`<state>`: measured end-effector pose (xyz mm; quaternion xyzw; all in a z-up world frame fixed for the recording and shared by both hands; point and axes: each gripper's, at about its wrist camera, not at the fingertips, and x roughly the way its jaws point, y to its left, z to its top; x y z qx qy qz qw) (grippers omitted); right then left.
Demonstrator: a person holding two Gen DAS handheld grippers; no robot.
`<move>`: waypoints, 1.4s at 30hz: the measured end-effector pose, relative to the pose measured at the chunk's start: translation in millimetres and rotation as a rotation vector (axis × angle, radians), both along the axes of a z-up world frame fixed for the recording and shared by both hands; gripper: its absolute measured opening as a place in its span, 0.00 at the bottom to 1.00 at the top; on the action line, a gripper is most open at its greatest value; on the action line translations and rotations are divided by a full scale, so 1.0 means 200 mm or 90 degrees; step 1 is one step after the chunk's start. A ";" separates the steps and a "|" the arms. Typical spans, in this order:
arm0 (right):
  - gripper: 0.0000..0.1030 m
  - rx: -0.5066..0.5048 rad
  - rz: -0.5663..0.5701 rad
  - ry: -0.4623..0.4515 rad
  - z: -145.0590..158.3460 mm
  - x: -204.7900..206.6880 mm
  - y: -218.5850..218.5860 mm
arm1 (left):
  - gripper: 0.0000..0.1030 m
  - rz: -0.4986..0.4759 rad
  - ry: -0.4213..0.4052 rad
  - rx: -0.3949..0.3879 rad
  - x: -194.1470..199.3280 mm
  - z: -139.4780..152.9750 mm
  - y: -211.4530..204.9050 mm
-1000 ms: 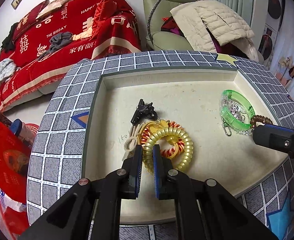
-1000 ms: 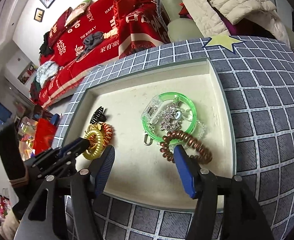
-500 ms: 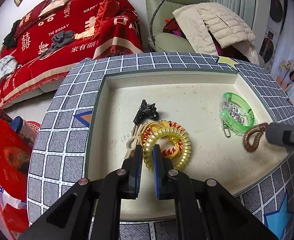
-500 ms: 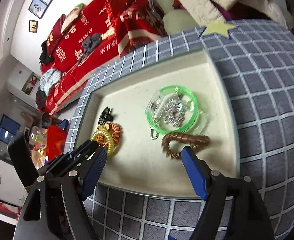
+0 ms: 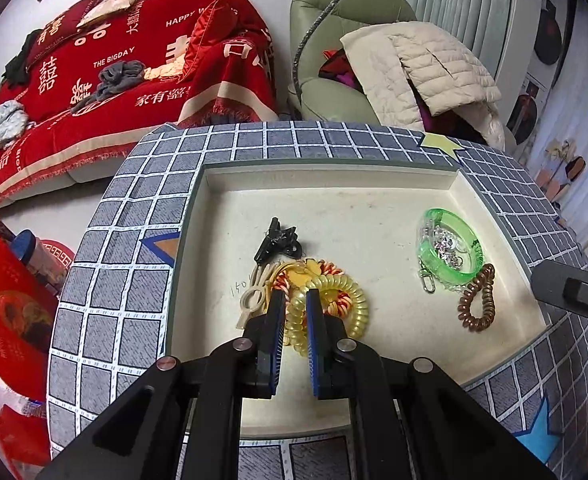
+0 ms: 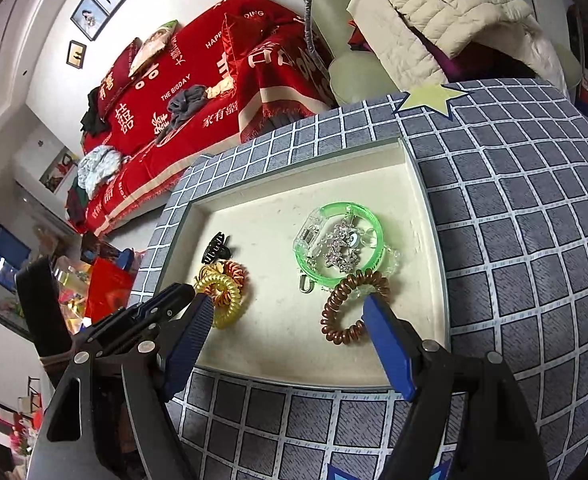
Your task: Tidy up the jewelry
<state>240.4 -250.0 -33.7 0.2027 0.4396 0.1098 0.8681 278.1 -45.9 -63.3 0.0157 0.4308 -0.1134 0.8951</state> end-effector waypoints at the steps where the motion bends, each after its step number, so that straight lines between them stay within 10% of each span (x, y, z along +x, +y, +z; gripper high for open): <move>1: 0.78 -0.003 0.000 -0.001 0.00 0.00 0.00 | 0.30 0.002 0.000 -0.001 0.00 0.00 0.00; 6: 0.78 -0.020 -0.012 -0.011 0.02 -0.02 -0.01 | 0.31 0.010 -0.009 -0.005 -0.01 0.03 0.03; 7: 0.78 -0.023 -0.016 -0.013 0.03 -0.03 -0.02 | 0.46 0.012 -0.012 -0.003 -0.01 0.04 0.03; 8: 0.78 -0.026 -0.019 -0.014 0.03 -0.03 -0.02 | 1.00 0.016 -0.013 -0.001 -0.02 0.04 0.03; 17: 0.81 -0.134 -0.053 -0.034 0.05 -0.09 -0.01 | 1.00 0.041 -0.078 0.019 0.05 0.05 0.04; 21: 1.00 -0.176 -0.093 -0.072 0.07 -0.17 -0.01 | 1.00 0.052 -0.093 0.023 0.02 0.05 0.05; 42: 1.00 -0.312 -0.107 -0.163 0.14 -0.54 0.19 | 1.00 0.094 -0.145 0.036 -0.56 0.09 0.13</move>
